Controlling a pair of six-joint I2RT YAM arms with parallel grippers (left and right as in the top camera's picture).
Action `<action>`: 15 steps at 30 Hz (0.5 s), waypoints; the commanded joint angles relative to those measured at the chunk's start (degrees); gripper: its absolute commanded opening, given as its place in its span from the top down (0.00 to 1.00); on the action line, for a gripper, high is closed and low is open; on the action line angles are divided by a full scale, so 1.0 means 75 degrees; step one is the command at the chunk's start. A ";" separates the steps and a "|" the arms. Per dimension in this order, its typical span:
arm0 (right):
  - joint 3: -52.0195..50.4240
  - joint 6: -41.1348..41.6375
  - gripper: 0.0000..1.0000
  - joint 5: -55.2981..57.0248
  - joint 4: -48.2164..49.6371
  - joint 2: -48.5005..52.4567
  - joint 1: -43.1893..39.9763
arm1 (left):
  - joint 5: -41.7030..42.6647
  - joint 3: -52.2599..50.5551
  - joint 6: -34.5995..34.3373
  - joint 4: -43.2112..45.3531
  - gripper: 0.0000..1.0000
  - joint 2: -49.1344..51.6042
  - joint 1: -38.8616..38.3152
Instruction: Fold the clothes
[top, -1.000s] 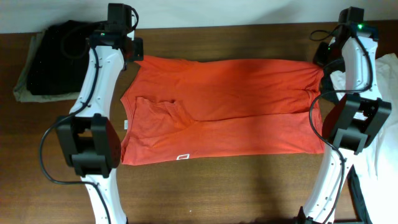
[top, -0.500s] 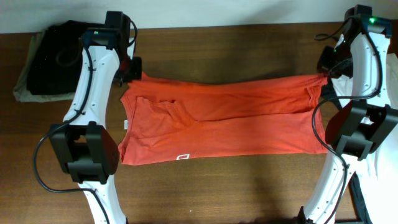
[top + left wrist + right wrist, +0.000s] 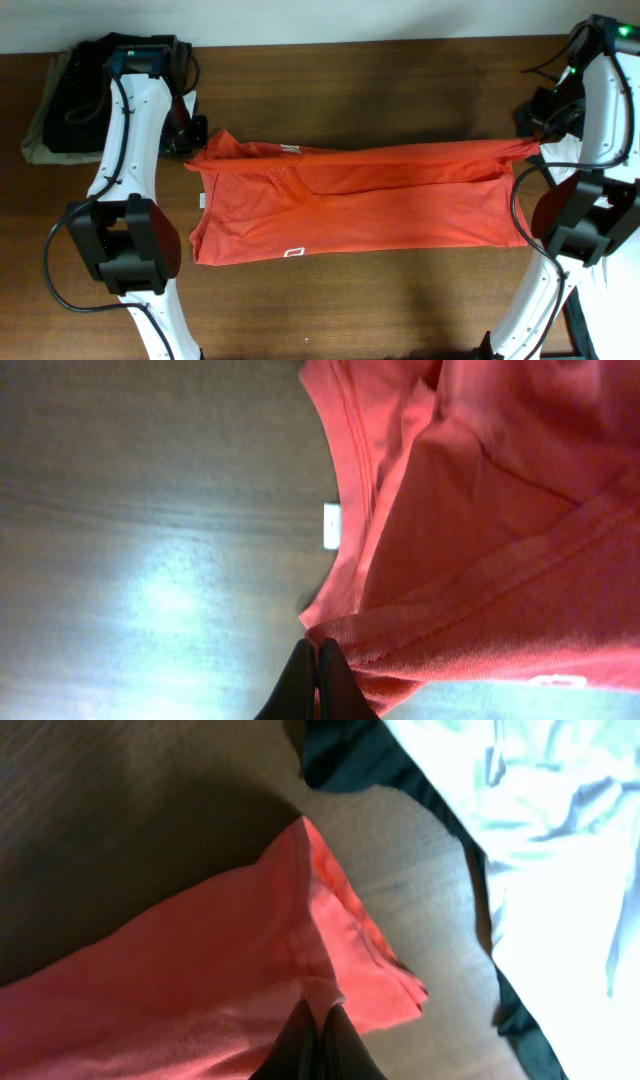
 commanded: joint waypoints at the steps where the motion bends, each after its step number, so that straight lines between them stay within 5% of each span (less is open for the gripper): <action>1: -0.0012 0.0064 0.96 0.0210 -0.0169 -0.0621 -0.0020 | -0.0055 0.0090 -0.0082 -0.0335 0.99 -0.0216 -0.0009; 15: -0.1201 -0.0140 0.96 0.0195 -0.0172 -0.1370 0.0015 | -0.0166 -0.0093 -0.0140 -0.0994 0.99 -0.0242 -0.0003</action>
